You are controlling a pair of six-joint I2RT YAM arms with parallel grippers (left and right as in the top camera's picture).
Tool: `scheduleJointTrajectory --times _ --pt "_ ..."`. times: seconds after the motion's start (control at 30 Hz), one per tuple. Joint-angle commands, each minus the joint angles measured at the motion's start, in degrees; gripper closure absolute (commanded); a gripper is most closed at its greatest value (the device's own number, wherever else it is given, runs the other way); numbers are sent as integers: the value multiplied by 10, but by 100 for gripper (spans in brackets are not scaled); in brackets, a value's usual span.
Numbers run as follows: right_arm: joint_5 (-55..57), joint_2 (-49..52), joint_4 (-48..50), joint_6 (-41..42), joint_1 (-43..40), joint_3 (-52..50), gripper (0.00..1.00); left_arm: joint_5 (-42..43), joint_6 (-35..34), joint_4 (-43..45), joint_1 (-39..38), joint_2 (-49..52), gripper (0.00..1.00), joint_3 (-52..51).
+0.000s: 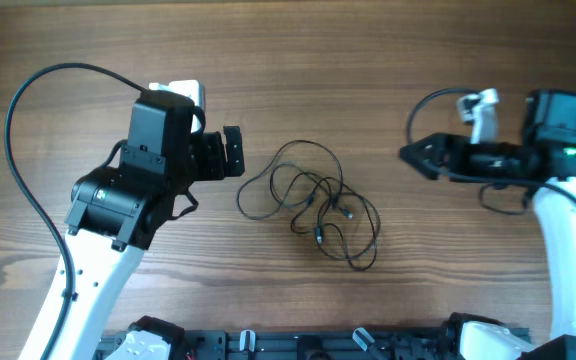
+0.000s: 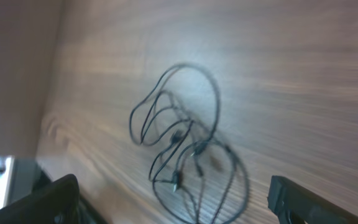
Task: Untangle cables
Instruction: 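Return the right gripper to the pile and grasp another cable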
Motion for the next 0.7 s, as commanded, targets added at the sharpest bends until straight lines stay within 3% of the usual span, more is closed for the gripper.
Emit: scheduleJointTrajectory --times 0.0,0.23,0.4,0.67 --pt "-12 6 48 68 70 -52 0 3 7 2 3 -2 0 4" --pt "-1 6 175 184 199 -118 0 3 7 2 3 -2 0 4" --pt "117 6 235 330 296 -160 0 3 7 2 3 -2 0 4" --pt "195 6 314 460 372 -210 0 3 7 2 3 -2 0 4"
